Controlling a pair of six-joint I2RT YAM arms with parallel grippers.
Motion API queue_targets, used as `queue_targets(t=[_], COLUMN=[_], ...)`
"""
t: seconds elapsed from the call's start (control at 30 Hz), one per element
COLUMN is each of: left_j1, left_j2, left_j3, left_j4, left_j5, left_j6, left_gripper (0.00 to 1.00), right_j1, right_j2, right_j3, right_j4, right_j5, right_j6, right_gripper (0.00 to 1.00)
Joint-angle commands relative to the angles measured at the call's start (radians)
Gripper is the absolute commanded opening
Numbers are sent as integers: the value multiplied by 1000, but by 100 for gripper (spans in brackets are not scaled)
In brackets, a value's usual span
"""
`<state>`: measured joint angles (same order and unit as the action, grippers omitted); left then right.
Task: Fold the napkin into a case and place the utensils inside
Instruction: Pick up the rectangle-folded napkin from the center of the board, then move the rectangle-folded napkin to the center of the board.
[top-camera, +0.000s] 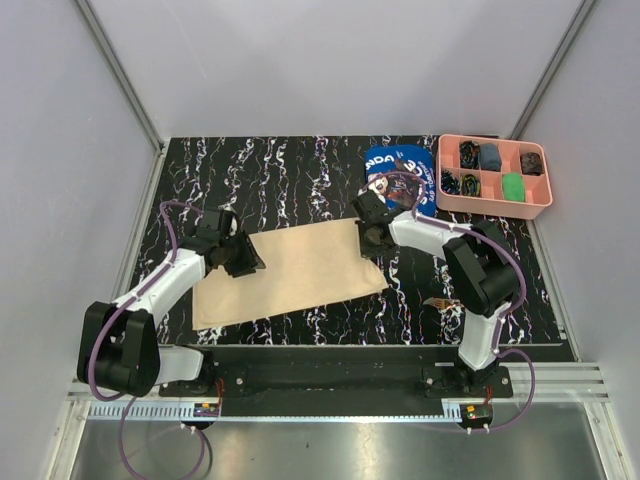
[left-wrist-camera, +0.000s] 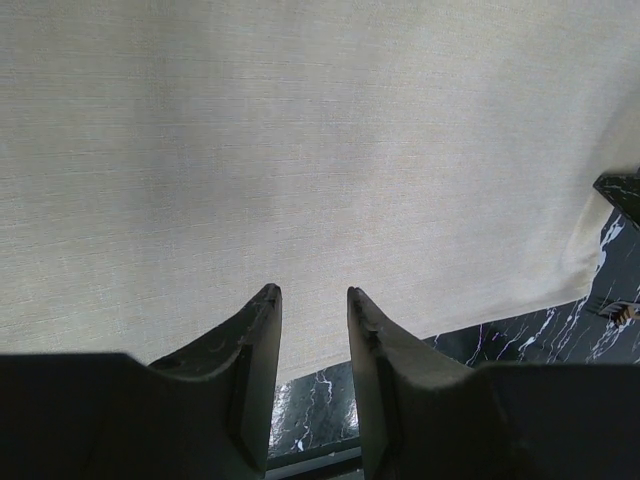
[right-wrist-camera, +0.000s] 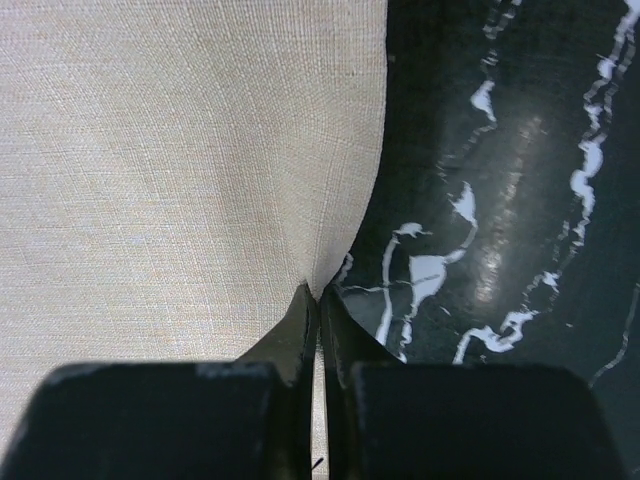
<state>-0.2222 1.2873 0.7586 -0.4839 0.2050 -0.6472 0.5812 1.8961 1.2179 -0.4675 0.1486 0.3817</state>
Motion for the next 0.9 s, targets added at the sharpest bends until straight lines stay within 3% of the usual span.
queue_targets(t=[0.0,0.23,0.5,0.63,0.73,0.77,0.87], left_j1=[1,12,11,11,4,-2,-17], left_j2=[-23,6,86,73,57,56,26], left_j3=[36,62,79,56,44,42,2], left_j4=[-15,-10,4,-19,-125,-186,-234], left_j5=[-67,-70,-39,-67,-134,-157,-202], left_j6=[-3,-6,4,-2,-48,-69,-97], left_gripper=[36,34,33,40,46,46,39], right_j1=[-40,-78,-152,-173,-175,-175,-175], right_j2=[-81,-233,-321,-293,-243,-232,-261], right_j3=[-83,-35,-110,-124,-113,-115,-133], right_j4=[-72,-181,-200,-189,-217,-223,-255], right_j5=[107,134,131,63,58,60,78], right_j6=[-24,-63,-58,-30,20,31,89], right_gripper=[0,0,0,1,42,61,86])
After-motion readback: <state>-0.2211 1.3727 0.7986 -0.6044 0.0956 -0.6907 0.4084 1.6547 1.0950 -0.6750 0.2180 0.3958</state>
